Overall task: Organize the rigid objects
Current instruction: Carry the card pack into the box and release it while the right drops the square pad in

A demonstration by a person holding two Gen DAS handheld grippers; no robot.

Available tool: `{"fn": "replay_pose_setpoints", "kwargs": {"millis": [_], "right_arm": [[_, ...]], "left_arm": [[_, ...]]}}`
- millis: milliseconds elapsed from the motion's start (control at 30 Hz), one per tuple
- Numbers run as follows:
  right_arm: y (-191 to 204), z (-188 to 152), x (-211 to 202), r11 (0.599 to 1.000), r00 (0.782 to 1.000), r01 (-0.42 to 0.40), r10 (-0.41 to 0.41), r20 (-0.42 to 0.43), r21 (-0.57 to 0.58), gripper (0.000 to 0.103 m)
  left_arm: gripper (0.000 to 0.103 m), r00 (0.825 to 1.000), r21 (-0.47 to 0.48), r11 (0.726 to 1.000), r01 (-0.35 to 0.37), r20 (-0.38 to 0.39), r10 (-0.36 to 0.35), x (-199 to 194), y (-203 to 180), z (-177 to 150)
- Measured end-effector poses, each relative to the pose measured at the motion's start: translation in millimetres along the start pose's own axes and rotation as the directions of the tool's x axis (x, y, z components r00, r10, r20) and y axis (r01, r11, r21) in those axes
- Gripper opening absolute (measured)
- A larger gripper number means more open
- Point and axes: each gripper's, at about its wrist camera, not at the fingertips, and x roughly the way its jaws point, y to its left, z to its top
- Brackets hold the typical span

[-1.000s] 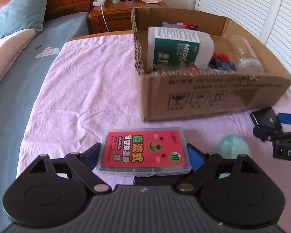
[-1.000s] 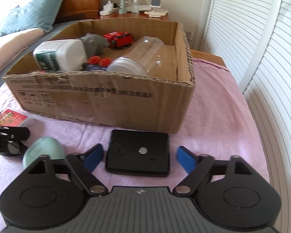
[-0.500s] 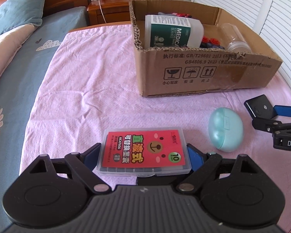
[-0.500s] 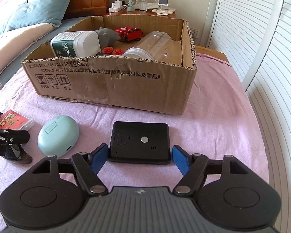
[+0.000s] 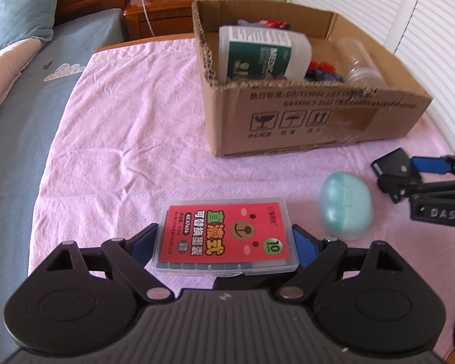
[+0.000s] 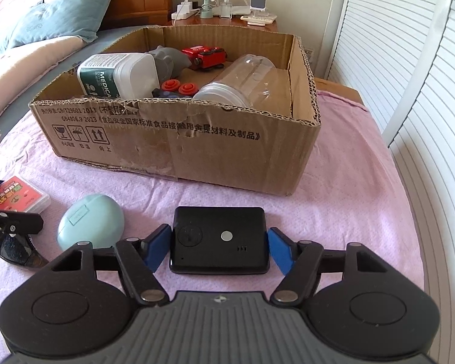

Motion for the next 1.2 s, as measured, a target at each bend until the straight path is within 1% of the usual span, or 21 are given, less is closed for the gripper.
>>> {"fn": "replay_pose_setpoints", "kwargs": {"millis": [233,467,600,733,833,1000,1100,1200], "right_arm": [[0,-3,-11,0.999,1.000,-0.022,0.022,0.008,-0.024,0.074],[-7,3,-43,0.996,0.996,-0.073,0.075,0.048,-0.053,0.074],[-14,17,-67,0.993,0.990,-0.101,0.107,0.097,-0.062,0.074],[-20,42,-78,0.989,0.979,-0.134,0.142,0.144,-0.065,0.074],[-21,66,-70,0.987,0.975,-0.141,0.152,0.164,-0.080,0.074],[-16,108,-34,0.982,0.974,-0.161,0.174,0.142,-0.099,0.074],[-10,127,-9,0.984,0.980,-0.145,0.157,0.121,-0.108,0.074],[-5,138,12,0.988,0.982,-0.118,0.130,0.133,-0.100,0.074]], "left_arm": [[0.089,1.000,0.051,0.999,-0.006,0.027,0.005,-11,-5,3],[0.089,0.999,0.128,0.992,0.001,0.054,-0.008,-31,-14,5],[0.089,0.997,0.171,0.985,0.007,0.080,-0.021,-42,-20,11],[0.089,0.994,0.198,0.980,0.023,0.101,-0.043,-51,-24,19],[0.089,0.992,0.211,0.977,0.024,0.119,-0.050,-56,-26,25],[0.089,0.989,0.220,0.975,0.020,0.138,-0.052,-60,-28,32],[0.089,0.989,0.219,0.976,0.009,0.142,-0.041,-60,-28,35],[0.089,0.989,0.217,0.976,-0.002,0.144,-0.030,-60,-26,36]]}}
